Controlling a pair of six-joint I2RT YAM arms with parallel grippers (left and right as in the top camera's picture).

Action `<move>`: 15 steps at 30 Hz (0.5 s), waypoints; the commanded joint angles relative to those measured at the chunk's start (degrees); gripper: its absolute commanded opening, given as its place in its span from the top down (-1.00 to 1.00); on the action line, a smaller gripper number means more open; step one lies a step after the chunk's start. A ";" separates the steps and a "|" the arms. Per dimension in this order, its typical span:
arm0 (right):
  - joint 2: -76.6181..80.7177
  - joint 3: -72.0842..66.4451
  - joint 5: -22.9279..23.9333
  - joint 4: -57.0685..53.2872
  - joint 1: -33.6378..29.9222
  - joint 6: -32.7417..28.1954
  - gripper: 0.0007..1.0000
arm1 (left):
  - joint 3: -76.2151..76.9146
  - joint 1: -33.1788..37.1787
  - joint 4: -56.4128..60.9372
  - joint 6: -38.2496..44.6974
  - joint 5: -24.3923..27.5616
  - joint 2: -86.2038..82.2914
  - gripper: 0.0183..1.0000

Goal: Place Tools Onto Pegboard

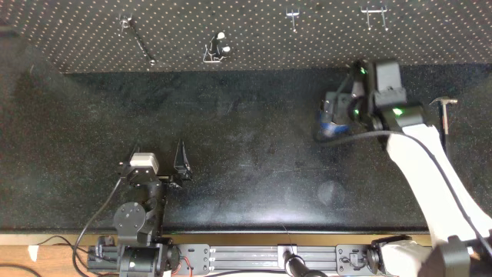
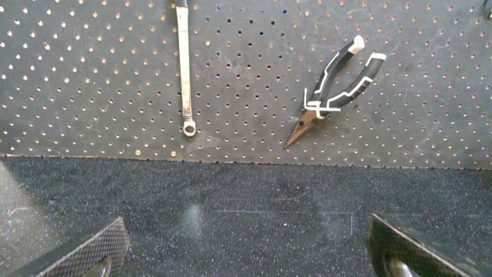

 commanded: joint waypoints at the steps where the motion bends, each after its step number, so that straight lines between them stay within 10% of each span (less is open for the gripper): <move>1: 14.16 11.56 4.13 -4.85 6.05 -2.80 -0.96 | -0.24 -0.24 -0.42 0.72 0.46 -0.31 -0.99; 8: 20.31 11.61 6.75 -4.98 8.15 -2.89 -0.95 | -0.24 -0.24 -0.42 0.72 0.46 -0.31 -0.99; 9: 20.52 11.61 7.61 -5.27 8.15 -2.89 -0.73 | -0.24 -0.24 -0.42 0.72 0.46 -0.31 -0.99; 10: 20.52 11.61 9.29 -5.79 8.15 -2.89 0.25 | -0.24 -0.24 -0.42 0.74 0.46 -0.31 -0.99; 11: 20.55 11.61 10.62 -6.40 8.15 -2.91 0.75 | -0.24 -0.24 -0.42 0.72 0.46 -0.31 -0.99; 15: 20.02 11.61 12.50 -7.45 8.20 -2.89 0.85 | -0.24 -0.24 -0.42 0.72 0.46 -0.31 -0.99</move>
